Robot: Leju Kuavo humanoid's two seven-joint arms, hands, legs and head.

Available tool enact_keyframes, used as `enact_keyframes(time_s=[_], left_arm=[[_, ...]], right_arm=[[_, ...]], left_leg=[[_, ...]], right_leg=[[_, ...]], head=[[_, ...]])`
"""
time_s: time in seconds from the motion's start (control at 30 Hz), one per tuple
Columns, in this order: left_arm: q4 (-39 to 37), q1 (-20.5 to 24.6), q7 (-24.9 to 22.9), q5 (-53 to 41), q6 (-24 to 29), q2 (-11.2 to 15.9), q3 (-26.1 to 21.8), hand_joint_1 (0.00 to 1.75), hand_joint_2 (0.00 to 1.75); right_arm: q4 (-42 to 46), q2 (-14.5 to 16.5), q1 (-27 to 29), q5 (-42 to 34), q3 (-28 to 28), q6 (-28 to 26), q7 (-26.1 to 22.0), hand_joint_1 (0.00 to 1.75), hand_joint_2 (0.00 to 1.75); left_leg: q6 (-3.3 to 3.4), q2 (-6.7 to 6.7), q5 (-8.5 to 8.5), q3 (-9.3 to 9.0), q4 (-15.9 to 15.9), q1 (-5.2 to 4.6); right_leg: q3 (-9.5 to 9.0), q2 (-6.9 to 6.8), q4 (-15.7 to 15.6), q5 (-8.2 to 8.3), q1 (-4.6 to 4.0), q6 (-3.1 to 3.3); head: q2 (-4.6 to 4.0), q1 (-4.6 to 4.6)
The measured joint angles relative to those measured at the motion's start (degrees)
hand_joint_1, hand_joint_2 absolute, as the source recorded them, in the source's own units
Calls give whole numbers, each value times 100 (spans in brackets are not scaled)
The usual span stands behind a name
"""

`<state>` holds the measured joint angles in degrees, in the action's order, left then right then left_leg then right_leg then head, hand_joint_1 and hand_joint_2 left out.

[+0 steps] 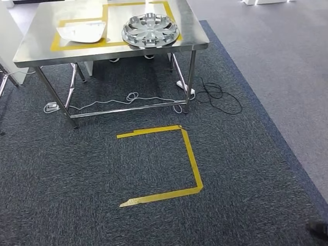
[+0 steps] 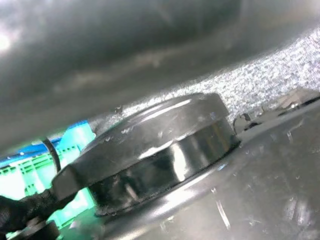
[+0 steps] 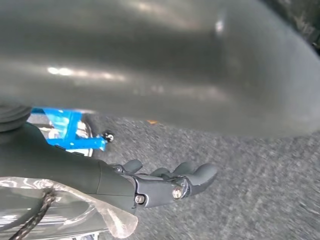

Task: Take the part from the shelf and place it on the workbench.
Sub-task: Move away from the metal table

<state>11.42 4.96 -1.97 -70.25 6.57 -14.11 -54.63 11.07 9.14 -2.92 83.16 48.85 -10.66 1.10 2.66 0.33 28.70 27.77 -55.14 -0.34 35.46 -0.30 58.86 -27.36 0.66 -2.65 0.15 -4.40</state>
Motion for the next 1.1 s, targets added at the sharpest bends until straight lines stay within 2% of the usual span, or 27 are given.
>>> enact_keyframes(time_s=[0.07,0.1,0.13,0.17,0.2,0.23,0.27,0.3,0.33,0.37,0.4,0.43,0.47,0.5,0.53,0.6,0.63,0.67,0.7,0.73,0.77,0.83,0.87,0.93,1.0,1.03,1.1], left_arm=[[-1,3,0,1,1,-3,-1,0,0],[-1,3,0,1,1,-5,-1,0,0],[-1,2,0,1,1,-7,-1,0,0],[-1,2,0,1,1,-7,-1,0,0],[-1,3,0,1,1,-7,-1,0,0],[-1,4,0,1,2,-7,-1,0,0],[-1,6,1,1,5,-6,-1,0,0],[-1,7,2,1,8,-8,-1,0,0],[-1,8,6,1,10,-8,-1,0,0],[-1,10,11,1,12,-8,-1,0,0],[-1,10,15,1,13,-9,-1,0,0],[-1,10,19,3,14,-5,-2,0,0],[-1,8,20,7,21,-2,-3,0,0],[-1,-2,19,11,36,1,-4,0,0],[-1,-13,19,14,56,3,-5,0,0],[-1,-27,17,16,98,5,-7,0,0],[-1,-27,17,16,109,6,-7,0,0],[-1,-26,17,16,114,8,-8,0,0],[-1,-27,17,16,114,9,-8,0,0],[-1,-28,17,16,114,10,-8,0,0],[-1,-29,17,16,113,12,-9,0,0],[-1,-24,17,16,113,13,-10,0,0],[-1,-21,16,16,113,14,-10,0,0],[-1,-15,9,16,113,12,-11,0,0],[-1,-13,2,15,113,8,-15,0,0],[-1,-15,0,15,113,5,-20,0,0],[-1,-25,-1,15,112,4,-39,0,0]], right_arm=[[-1,0,2,0,0,-3,2,0,0],[-1,0,1,0,0,-4,3,0,0],[-1,0,-1,0,0,-7,3,0,0],[-1,0,-3,1,0,-10,3,0,0],[-1,0,-4,0,0,-13,2,0,0],[-1,0,-6,-1,0,-15,2,0,0],[0,0,-14,-1,0,-16,1,0,0],[1,0,-25,-2,0,-17,-2,0,0],[1,0,-39,-3,0,-18,-4,0,0],[1,0,-50,-4,0,-20,-7,0,0],[1,0,-53,-6,0,-22,-8,0,0],[0,0,-50,-8,0,-23,-8,0,0],[-1,0,-41,-11,1,-25,-7,0,0],[-2,0,-33,-14,1,-27,-6,0,0],[-2,0,-26,-14,2,-30,-6,0,0],[-3,0,-16,-13,2,-44,-9,0,0],[-3,0,-13,-17,2,-53,-14,0,0],[-3,0,-9,-27,3,-66,-21,0,0],[-3,0,-7,-46,5,-76,-34,0,0],[-3,0,-7,-72,13,-86,-51,0,0],[-3,2,-7,-103,23,-92,-68,0,0],[-3,10,-9,-167,46,-96,-105,0,0],[-3,14,-11,-195,58,-96,-119,0,0],[-3,16,-18,-234,85,-96,-137,0,0],[-3,17,-16,-251,118,-96,-145,0,0],[-3,17,-15,-255,132,-97,-148,0,0],[-3,17,-10,-262,154,-97,-148,0,0]], left_leg=[[52,13,-145,162,18,2],[55,20,-215,254,8,-6],[54,28,-285,353,-6,-14],[47,37,-354,459,-25,-20],[38,43,-416,565,-54,-22],[24,46,-476,672,-95,-21],[2,45,-529,770,-145,-25],[-23,42,-578,845,-195,-30],[-50,41,-633,888,-227,-36],[-77,43,-689,909,-239,-41],[-102,45,-750,916,-235,-36],[-127,45,-799,926,-226,-30],[-159,38,-757,952,-255,-19],[-195,29,-588,992,-371,-9],[-230,21,-316,1050,-590,1],[-283,14,284,1190,-1297,19],[-294,14,404,1236,-1646,23],[-293,12,374,1228,-1878,25],[-281,11,229,1139,-1920,25],[-256,9,49,947,-1753,23],[-217,4,-80,669,-1397,18],[-127,-4,-88,128,-575,-3],[-93,-7,-34,-14,-321,-16],[-43,-5,35,-67,-92,-16],[17,3,15,-51,45,12],[43,7,-15,-24,86,24],[77,15,-85,80,61,7]], right_leg=[[162,14,563,-589,3,-37],[222,15,924,-807,4,-51],[234,15,1228,-878,4,-62],[182,15,1397,-787,3,-68],[53,16,1390,-590,3,-69],[-182,16,1179,-390,4,-69],[-508,16,785,-322,3,-67],[-873,19,285,-385,-1,-56],[-1147,20,-140,-504,-7,-31],[-1311,24,-428,-622,-18,-7],[-1350,26,-542,-656,-30,27],[-1292,19,-528,-624,-27,73],[-1249,9,-523,-578,-24,116],[-1192,-4,-518,-528,-16,165],[-1131,-16,-523,-472,-7,210],[-988,-26,-516,-351,-12,248],[-908,-30,-505,-291,-15,252],[-824,-36,-489,-234,-17,248],[-750,-40,-467,-183,-19,242],[-678,-41,-439,-133,-23,235],[-623,-41,-415,-92,-26,228],[-537,-41,-372,-20,-46,189],[-504,-45,-362,14,-50,161],[-437,-60,-345,71,-54,92],[-303,-41,-191,-43,-54,31],[-181,-21,45,-208,-53,8],[135,11,815,-644,-46,-30]], head=[[0,-27],[0,-33],[0,-34],[0,-33],[0,-32],[0,-33],[0,-36],[1,-36],[1,-35],[1,-38],[1,-38],[0,-39],[0,-41],[0,-33],[0,-22],[0,-3],[0,0],[0,1],[0,1],[0,2],[0,1],[0,-2],[0,-2],[0,-3],[0,-16],[0,-30],[0,-46]])
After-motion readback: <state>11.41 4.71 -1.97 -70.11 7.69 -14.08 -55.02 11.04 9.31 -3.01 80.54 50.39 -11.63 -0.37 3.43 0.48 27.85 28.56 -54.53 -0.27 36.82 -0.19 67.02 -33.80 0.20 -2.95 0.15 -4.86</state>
